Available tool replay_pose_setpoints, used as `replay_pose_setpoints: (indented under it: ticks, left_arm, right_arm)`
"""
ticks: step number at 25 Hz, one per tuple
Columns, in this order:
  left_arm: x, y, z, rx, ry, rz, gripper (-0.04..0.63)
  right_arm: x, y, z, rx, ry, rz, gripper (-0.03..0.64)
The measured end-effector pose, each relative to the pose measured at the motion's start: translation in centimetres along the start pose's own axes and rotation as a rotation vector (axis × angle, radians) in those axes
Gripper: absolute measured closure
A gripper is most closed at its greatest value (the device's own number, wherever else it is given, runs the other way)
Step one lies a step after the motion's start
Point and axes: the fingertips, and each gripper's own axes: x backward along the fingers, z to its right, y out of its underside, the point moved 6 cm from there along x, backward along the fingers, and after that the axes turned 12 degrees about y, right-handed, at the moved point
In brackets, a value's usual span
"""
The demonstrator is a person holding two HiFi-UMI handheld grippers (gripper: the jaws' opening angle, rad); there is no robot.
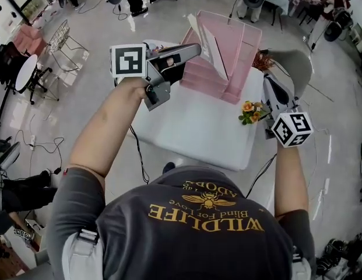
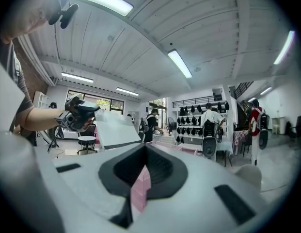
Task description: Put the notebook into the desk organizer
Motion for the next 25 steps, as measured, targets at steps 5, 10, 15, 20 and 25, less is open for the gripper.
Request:
replay_pose_setpoints:
  ticks: [5, 10, 15, 20, 25]
  left_arm:
    - [-4.2, -3.3, -3.7, -0.047, 0.013, -0.066, 0.589]
    - [-7.9, -5.8, -8.2, -0.059, -0.018, -0.140, 0.589]
    - [-10.5, -7.1, -11.8, -0.060, -0.022, -0.196, 0.589]
    - [-12.0, -7.6, -14.7, -0.055, -0.017, -0.209, 0.591]
    - [-11.3, -6.7, -17.4, -0.036, -0.069, -0.250, 0.591]
  right_arm:
    - [-0.3, -0.2, 1.6, -0.002, 0.052, 0.003, 0.618]
    - [-0.4, -0.4, 3.0, 0.009, 0.097, -0.002, 0.617]
    - [-0.6, -0.4, 4.1, 0.019, 0.137, -0.013, 0.617]
    - [-1.2, -0.5, 4.8, 0.024, 0.153, -0.013, 0.617]
    - [-1.5, -0.2, 5.0, 0.021, 0.156, -0.020, 0.617]
